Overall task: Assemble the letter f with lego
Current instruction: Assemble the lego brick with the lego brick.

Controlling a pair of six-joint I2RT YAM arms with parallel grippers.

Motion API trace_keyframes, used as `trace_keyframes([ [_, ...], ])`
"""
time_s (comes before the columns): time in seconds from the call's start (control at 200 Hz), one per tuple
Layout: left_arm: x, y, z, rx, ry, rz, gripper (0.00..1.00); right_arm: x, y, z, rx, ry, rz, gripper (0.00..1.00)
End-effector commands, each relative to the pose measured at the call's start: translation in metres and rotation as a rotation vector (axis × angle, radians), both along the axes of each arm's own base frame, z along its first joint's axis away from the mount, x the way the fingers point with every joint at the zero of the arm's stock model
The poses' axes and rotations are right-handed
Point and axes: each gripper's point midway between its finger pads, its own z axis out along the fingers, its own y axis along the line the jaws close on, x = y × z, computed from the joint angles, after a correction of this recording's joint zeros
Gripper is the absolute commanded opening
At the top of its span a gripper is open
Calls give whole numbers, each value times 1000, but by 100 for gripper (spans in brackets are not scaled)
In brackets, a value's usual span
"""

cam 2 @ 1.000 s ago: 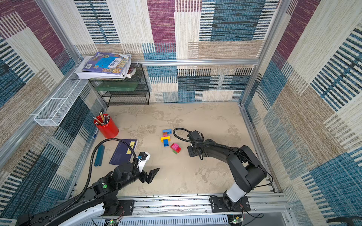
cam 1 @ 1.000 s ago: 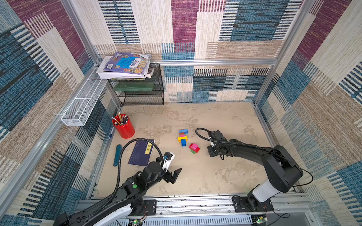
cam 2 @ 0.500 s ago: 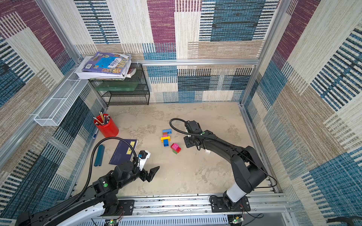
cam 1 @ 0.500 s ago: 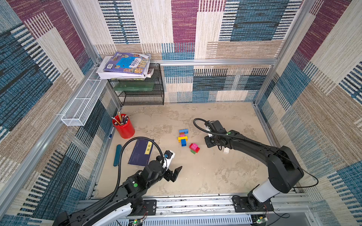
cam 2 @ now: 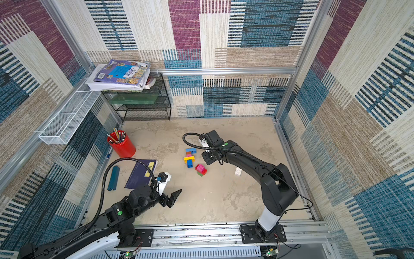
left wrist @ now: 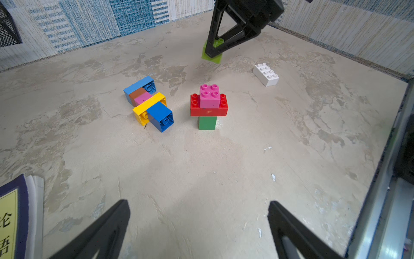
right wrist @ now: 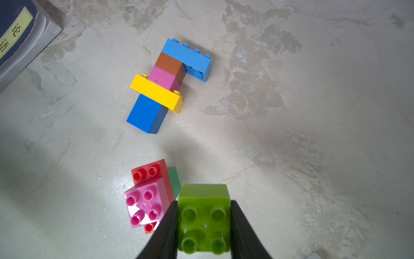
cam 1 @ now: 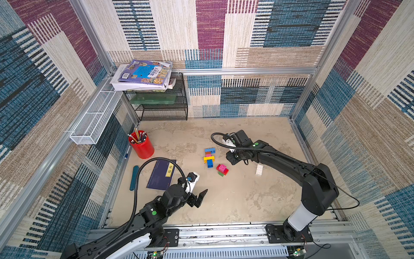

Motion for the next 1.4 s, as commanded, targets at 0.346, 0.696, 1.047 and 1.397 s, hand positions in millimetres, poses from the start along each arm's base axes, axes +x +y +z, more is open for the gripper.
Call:
trace_keyframes([
  [0.346, 4, 12, -1, 12, -22, 59, 99, -29, 31, -7, -38, 32, 199, 34],
  [0.696, 5, 11, -6, 24, -10, 62, 99, -33, 38, -13, -67, 23, 230, 34],
  [1.047, 6, 9, -7, 33, -2, 56, 99, -29, 37, -18, -82, 23, 223, 34],
  [1.397, 6, 8, -7, 31, -3, 56, 99, -38, 34, -37, -105, 92, 233, 34],
])
